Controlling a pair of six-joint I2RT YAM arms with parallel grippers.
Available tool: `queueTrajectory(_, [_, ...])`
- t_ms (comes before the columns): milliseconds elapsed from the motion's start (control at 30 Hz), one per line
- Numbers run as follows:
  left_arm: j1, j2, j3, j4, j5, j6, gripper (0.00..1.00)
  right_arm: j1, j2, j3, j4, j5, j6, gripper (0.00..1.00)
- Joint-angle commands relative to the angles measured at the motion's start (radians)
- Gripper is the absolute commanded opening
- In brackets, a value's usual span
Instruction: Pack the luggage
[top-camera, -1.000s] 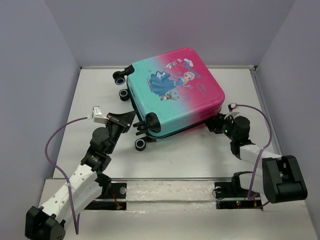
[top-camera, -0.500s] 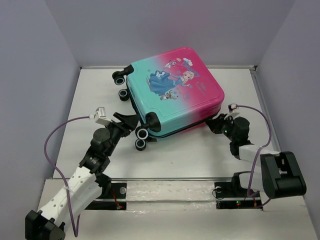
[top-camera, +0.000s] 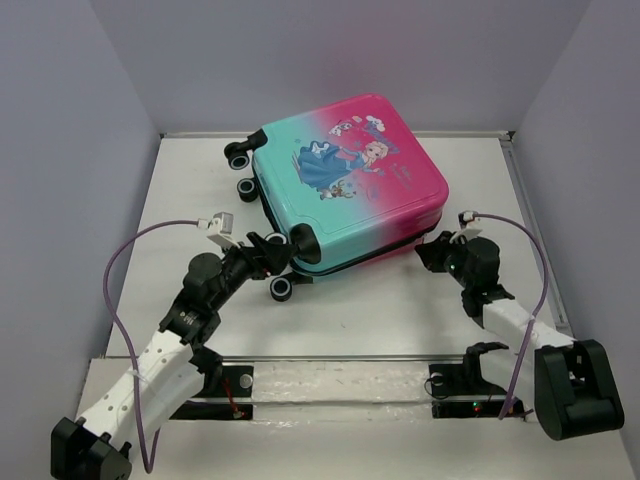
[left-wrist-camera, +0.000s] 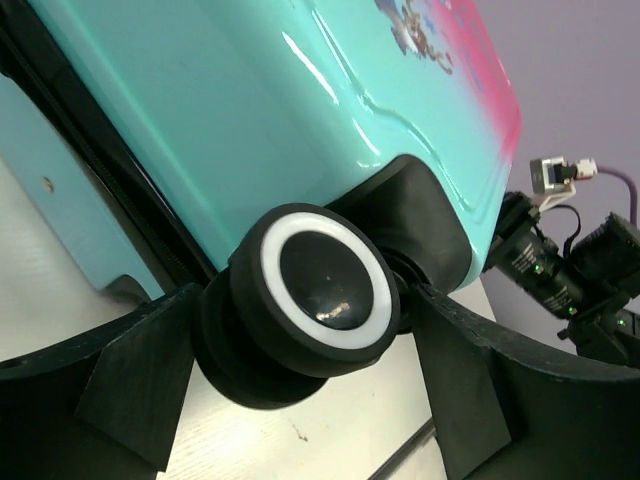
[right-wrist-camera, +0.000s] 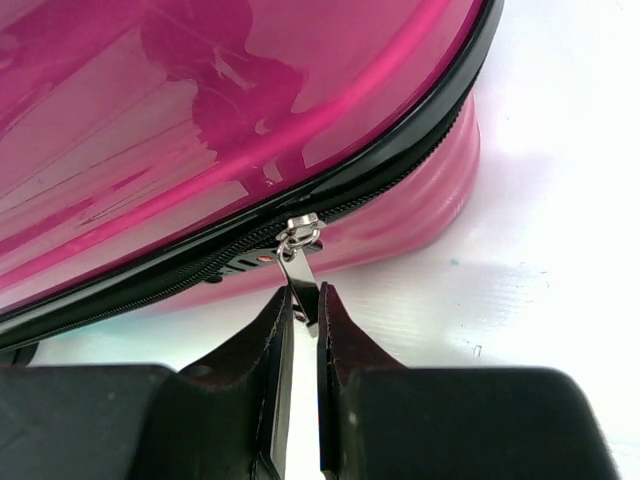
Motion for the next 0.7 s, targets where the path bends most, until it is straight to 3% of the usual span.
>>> queueTrajectory(0, [-0.007, 0.034, 0.009, 0.102, 0.163, 0.047, 0.92, 0.074, -0.009, 0.051, -0.011, -0.044, -0.008, 0.07])
queueTrajectory(167, [-0.008, 0.068, -0.028, 0.164, 0.197, 0.004, 0.86, 0.242, 0.031, 0.094, -0.016, 0.014, -0.021, 0.07])
queueTrajectory(300, [-0.010, 0.083, -0.042, 0.224, 0.203, -0.038, 0.62, 0.446, 0.040, 0.125, -0.036, 0.102, -0.020, 0.07])
queueTrajectory(333, [-0.010, 0.088, -0.036, 0.244, 0.206, -0.045, 0.48, 0.516, 0.047, 0.131, -0.057, 0.149, -0.017, 0.07])
queueTrajectory(400, [-0.013, 0.117, -0.022, 0.266, 0.213, -0.048, 0.36, 0.587, 0.064, 0.143, -0.065, 0.198, -0.015, 0.07])
queueTrajectory(500, [-0.017, 0.147, 0.012, 0.283, 0.224, -0.050, 0.25, 0.693, 0.095, 0.169, -0.122, 0.246, -0.025, 0.07])
queueTrajectory(600, [-0.017, 0.137, 0.030, 0.287, 0.197, -0.056, 0.06, 0.718, 0.115, 0.188, -0.191, 0.306, -0.032, 0.07])
queueTrajectory(667, [-0.017, 0.109, 0.043, 0.251, 0.128, -0.059, 0.06, 0.707, 0.068, 0.144, -0.200, 0.408, -0.017, 0.07])
